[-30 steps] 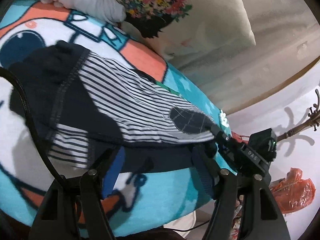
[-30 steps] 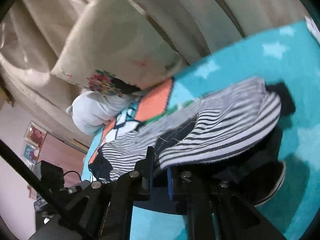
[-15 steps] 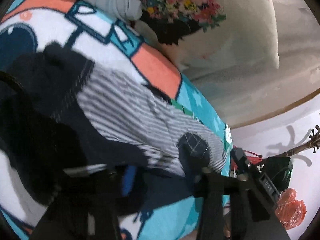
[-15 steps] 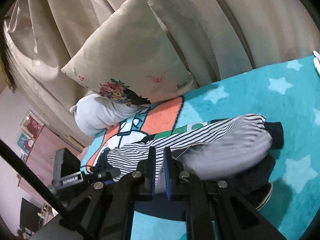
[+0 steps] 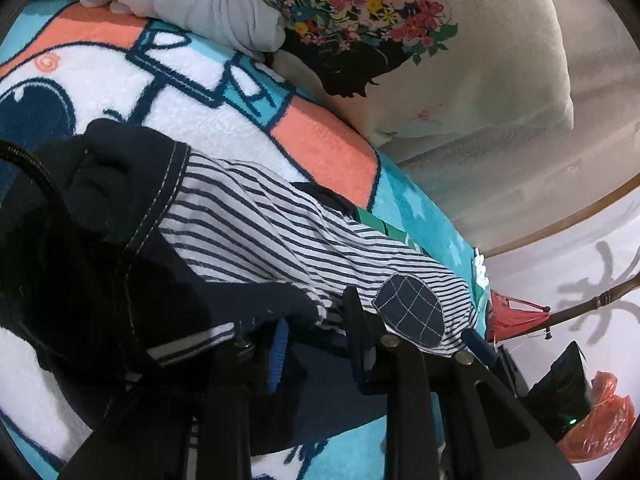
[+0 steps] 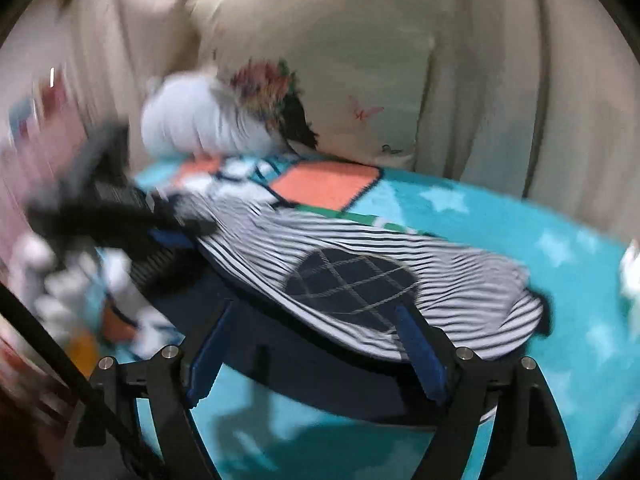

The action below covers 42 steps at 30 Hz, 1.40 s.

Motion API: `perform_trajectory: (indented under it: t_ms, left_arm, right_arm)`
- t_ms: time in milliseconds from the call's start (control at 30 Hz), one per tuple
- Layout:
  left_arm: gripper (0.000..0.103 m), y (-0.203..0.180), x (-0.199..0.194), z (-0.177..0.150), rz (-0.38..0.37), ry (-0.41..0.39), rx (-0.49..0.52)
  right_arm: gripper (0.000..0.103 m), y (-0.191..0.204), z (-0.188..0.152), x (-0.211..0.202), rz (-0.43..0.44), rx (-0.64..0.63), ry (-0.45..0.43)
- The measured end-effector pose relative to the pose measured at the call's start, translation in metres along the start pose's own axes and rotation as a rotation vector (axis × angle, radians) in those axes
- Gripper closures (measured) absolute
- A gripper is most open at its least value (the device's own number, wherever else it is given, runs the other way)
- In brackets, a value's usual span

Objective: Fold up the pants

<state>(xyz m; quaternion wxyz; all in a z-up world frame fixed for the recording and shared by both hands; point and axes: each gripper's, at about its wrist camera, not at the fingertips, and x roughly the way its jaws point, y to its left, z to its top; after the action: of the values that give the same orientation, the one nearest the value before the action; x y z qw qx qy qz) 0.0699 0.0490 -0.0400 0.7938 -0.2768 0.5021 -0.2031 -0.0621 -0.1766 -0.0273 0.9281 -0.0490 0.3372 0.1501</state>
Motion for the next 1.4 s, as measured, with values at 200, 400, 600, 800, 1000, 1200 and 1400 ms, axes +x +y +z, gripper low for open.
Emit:
perform_trajectory:
  t_ms: [200, 400, 600, 800, 1000, 1200, 1400]
  left_arm:
    - [0.088, -0.008, 0.001, 0.010, 0.036, 0.004, 0.030]
    - [0.088, -0.015, 0.005, 0.056, 0.076, -0.031, 0.049]
    - [0.088, -0.010, 0.030, 0.113, 0.106, -0.042, 0.019]
    - [0.074, 0.003, 0.022, 0.133, 0.084, -0.060, -0.010]
    - [0.047, 0.010, -0.019, 0.133, 0.060, -0.125, -0.010]
    - [0.034, 0.015, -0.071, 0.090, 0.159, -0.179, 0.076]
    - [0.033, 0.058, -0.093, 0.047, 0.258, -0.157, 0.029]
  right_arm:
    - [0.096, -0.003, -0.004, 0.035, -0.146, -0.154, 0.131]
    - [0.097, -0.025, 0.048, 0.029, -0.113, -0.090, 0.050]
    - [0.097, -0.049, 0.112, 0.077, -0.145, -0.044, 0.080]
    - [0.073, -0.095, 0.130, 0.128, -0.212, 0.096, 0.120]
    - [0.051, -0.120, 0.130, 0.100, -0.297, 0.160, 0.034]
    - [0.034, -0.138, 0.098, 0.022, -0.295, 0.227, -0.031]
    - [0.034, -0.165, 0.025, -0.027, -0.244, 0.378, 0.032]
